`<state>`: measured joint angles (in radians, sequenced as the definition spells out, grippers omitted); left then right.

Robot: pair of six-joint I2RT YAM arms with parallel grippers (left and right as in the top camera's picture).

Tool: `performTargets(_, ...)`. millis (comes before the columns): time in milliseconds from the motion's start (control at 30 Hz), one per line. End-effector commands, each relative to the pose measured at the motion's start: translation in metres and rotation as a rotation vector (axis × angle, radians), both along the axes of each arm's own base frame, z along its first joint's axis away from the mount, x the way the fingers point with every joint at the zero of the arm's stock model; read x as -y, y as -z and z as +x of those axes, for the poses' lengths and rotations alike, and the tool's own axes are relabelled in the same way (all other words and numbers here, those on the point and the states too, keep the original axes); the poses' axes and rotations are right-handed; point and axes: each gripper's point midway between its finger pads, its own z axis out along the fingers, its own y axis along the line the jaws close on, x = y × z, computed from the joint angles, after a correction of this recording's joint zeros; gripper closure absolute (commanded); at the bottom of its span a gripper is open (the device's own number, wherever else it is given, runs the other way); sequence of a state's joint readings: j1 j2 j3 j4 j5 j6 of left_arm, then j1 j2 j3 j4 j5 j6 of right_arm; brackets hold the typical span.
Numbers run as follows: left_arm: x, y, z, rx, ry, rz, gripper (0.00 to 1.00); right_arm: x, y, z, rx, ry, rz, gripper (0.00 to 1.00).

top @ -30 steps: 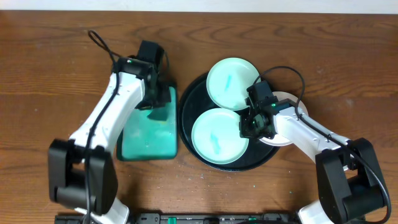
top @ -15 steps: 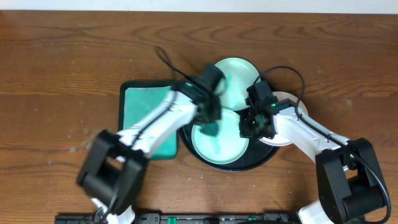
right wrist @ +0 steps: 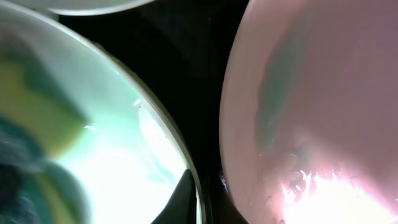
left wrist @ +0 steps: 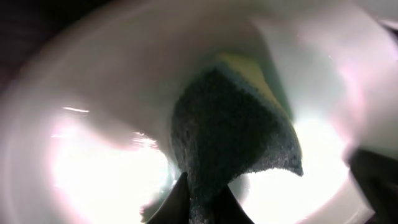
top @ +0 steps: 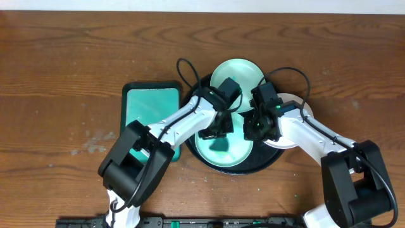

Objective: Clean dirty plates on tray and stack at the side
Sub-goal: 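Scrub the lower pale green plate with the sponge in the left gripper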

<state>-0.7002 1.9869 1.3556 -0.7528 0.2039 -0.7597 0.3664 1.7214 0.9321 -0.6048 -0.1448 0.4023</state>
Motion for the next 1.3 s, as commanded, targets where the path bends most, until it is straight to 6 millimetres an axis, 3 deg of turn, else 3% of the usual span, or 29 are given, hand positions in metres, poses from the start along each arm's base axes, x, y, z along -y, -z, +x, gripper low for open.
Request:
performTargets(0, -0.062, 0.003, 0.031, 0.127, -0.072, 0.294, 0.93, 0.015, 0.013, 0.003, 0.001, 0.040, -0.088, 0.99)
performTargets(100, -0.081, -0.008, 0.042, 0.189, -0.056, 0.405, 0.93, 0.015, 0.013, 0.002, 0.001, 0.040, -0.089, 0.99)
performTargets(233, -0.069, -0.005, 0.035, 0.145, -0.030, 0.342, 0.93, 0.015, 0.013, 0.003, 0.003, 0.040, -0.087, 0.99)
performTargets(367, -0.015, 0.002, 0.016, 0.011, -0.010, 0.053, 0.93, 0.015, 0.013, 0.003, 0.003, 0.040, -0.087, 0.99)
performTargets(400, 0.020, 0.000, 0.009, -0.026, 0.017, -0.119, 0.93, 0.015, 0.013, 0.003, 0.003, 0.040, -0.087, 0.99)
performTargets(433, 0.035, -0.002, 0.007, -0.033, 0.036, -0.192, 0.93, 0.015, 0.013, 0.003, 0.002, 0.040, -0.088, 0.99)
performTargets(500, 0.057, -0.007, 0.001, -0.040, 0.070, -0.290, 0.93, 0.015, 0.013, 0.002, 0.000, 0.040, -0.088, 0.99)
performTargets(567, 0.067, -0.009, -0.006, -0.048, 0.096, -0.315, 0.93, 0.015, 0.013, 0.002, -0.001, 0.040, -0.089, 0.99)
performTargets(767, 0.065, -0.005, -0.018, -0.068, 0.133, -0.283, 0.92, 0.015, 0.013, 0.002, -0.001, 0.040, -0.089, 0.99)
performTargets(1033, 0.027, 0.010, -0.018, -0.046, 0.098, -0.083, 0.93, 0.015, 0.014, 0.002, -0.003, 0.040, -0.089, 0.99)
performTargets(1267, 0.030, 0.010, 0.003, 0.004, -0.017, -0.105, 0.93, 0.018, 0.014, 0.003, -0.004, 0.073, -0.096, 0.99)
